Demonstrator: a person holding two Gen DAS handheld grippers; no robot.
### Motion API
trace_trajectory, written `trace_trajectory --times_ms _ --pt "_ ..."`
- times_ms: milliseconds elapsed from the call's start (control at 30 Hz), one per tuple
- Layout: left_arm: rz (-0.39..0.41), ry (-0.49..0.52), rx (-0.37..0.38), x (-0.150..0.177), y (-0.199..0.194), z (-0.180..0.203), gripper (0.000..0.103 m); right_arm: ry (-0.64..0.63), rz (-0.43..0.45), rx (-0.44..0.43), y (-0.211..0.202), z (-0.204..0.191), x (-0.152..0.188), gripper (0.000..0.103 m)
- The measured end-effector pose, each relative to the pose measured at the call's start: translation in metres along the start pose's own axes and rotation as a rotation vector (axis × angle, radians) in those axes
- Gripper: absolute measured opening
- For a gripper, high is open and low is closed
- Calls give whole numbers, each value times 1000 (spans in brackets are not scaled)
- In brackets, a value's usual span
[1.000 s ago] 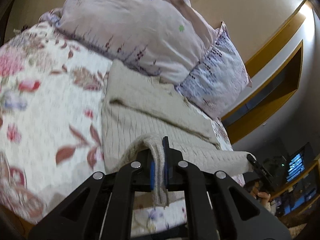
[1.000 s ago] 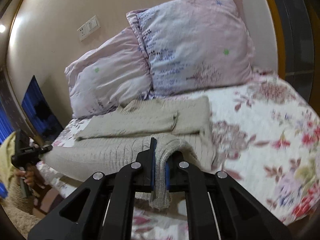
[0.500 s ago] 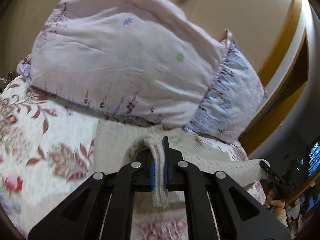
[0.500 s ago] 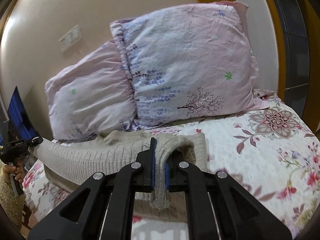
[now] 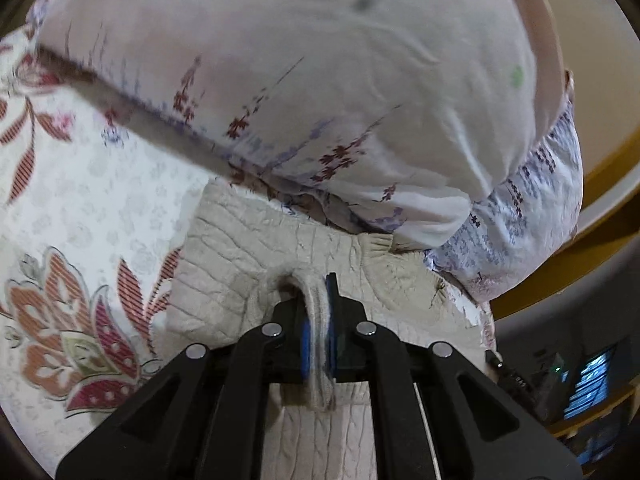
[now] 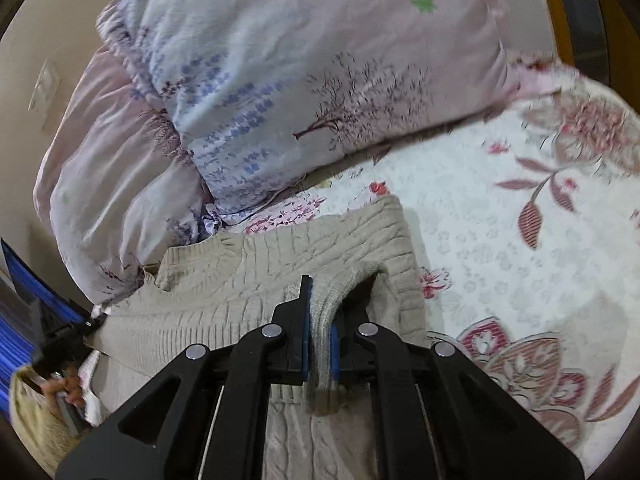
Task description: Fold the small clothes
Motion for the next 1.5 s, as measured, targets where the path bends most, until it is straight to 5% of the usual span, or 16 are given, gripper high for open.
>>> trace_trajectory --times_ms 67,167,400,567,733,967,1100,1300,1500 --pt "-4 -30 17 -2 4 -2 12 60 -25 -41 6 1 -5 19" --pt "-9 -83 73 -7 11 0 36 157 -43 -107 13 2 -14 43" --pt "55 -135 145 -19 3 10 58 172 13 -149 4 -11 -33 51" --pt "97 -82 119 -17 -25 13 60 105 81 -107 -25 -8 -35 53" --pt "99 78 -21 1 -45 17 57 -16 80 -19 -40 0 -18 51" --pt "35 153 -113 34 -44 6 47 -102 16 79 -39 16 19 46" --pt "8 156 -130 47 -41 -2 40 -122 -20 124 -31 23 31 43" --pt "-20 174 -160 57 -36 -9 8 -169 -35 157 -24 24 41 14" --pt "-21 192 -150 62 -49 -7 6 -174 4 138 -39 16 38 10"
Point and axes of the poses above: each gripper's, at about its wrist camera, not at the fingertips, and y roughly the way its jaws point, z to its right, x to its underside, the point moved 8 cm from there along y, roughly the way its jaws point, and after that the axes turned 4 degrees about x, right-handed, at the moved point
